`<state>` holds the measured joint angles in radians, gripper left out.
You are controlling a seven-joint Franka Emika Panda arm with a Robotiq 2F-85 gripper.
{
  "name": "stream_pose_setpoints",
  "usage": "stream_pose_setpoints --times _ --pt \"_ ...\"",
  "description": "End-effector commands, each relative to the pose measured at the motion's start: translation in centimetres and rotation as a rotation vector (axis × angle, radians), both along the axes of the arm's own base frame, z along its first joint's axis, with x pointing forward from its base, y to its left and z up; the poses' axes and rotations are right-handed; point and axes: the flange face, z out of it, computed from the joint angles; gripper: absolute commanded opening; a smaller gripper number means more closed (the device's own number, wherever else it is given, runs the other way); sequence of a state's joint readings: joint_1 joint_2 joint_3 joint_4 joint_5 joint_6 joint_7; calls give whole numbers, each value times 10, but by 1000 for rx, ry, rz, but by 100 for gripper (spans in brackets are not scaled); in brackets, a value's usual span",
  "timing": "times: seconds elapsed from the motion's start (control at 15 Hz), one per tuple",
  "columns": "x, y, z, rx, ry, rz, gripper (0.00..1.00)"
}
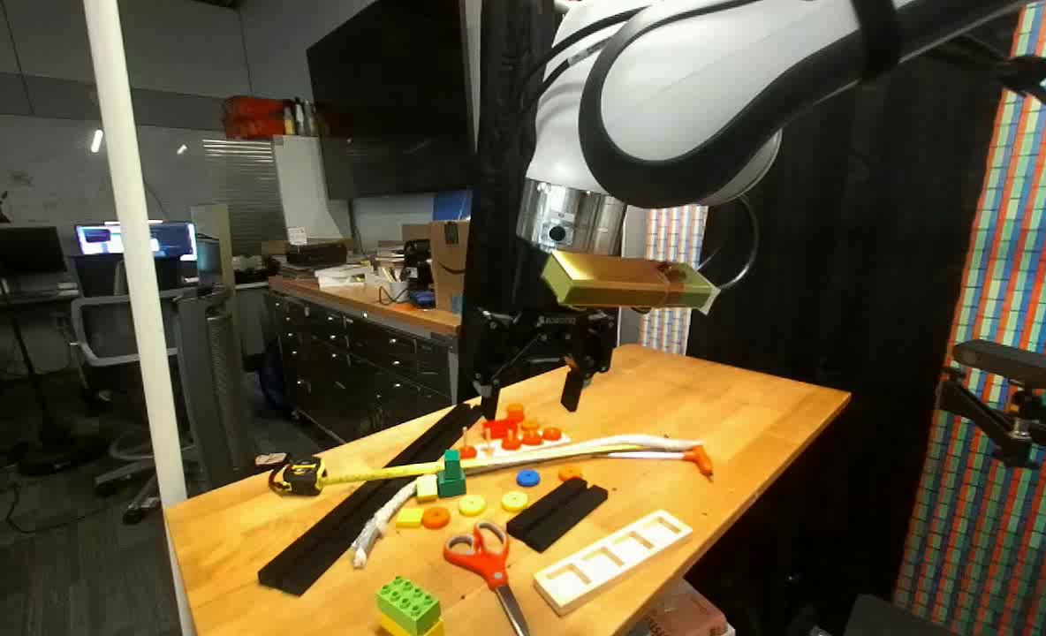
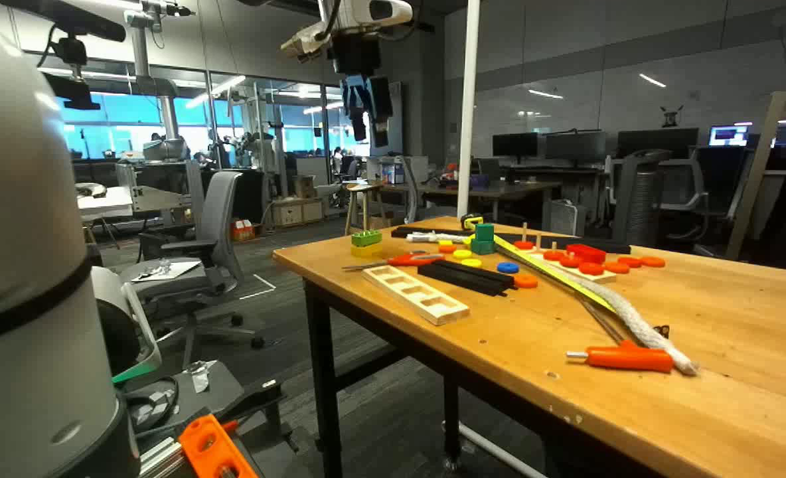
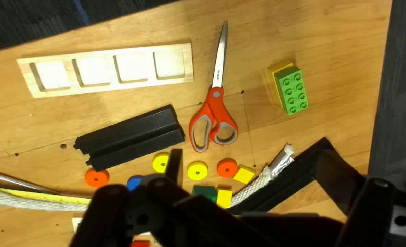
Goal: Get the top green block then put it on top of the wooden structure then put the small yellow block on top of the bottom green block
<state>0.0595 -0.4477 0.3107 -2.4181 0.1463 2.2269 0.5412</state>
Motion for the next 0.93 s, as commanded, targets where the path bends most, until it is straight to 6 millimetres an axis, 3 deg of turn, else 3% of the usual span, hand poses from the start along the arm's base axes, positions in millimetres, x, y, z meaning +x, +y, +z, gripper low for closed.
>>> stream_pose_setpoints --times 0.0,0.53,0.87 --pt "1 0 3 1 -4 1 100" --pt "6 -1 6 -11 -23 -4 100" --pt "38 0 -2 -52 -93 -33 100"
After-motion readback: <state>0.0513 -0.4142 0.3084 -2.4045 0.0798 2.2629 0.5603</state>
